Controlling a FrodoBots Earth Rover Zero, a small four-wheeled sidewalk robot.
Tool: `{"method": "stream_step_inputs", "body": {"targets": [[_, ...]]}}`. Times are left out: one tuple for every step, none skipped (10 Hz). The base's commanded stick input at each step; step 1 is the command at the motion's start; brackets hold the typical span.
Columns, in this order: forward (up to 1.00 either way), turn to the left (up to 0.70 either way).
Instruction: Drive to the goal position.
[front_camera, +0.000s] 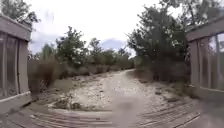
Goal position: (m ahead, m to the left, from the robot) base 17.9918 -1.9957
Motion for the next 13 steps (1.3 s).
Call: {"method": "stream_step_inputs", "body": {"targets": [[0.7,0.0],[0.7,0.0],[0.7,0.0],[0.7,0.0],[0.7,0.0],[0.7,0.0],[0.7,0.0],[0.7,0.0],[0.7,0.0],[0.7,-0.14],[0.7,-0.35],[0.7,-0.34],[0.7,-0.29]]}}
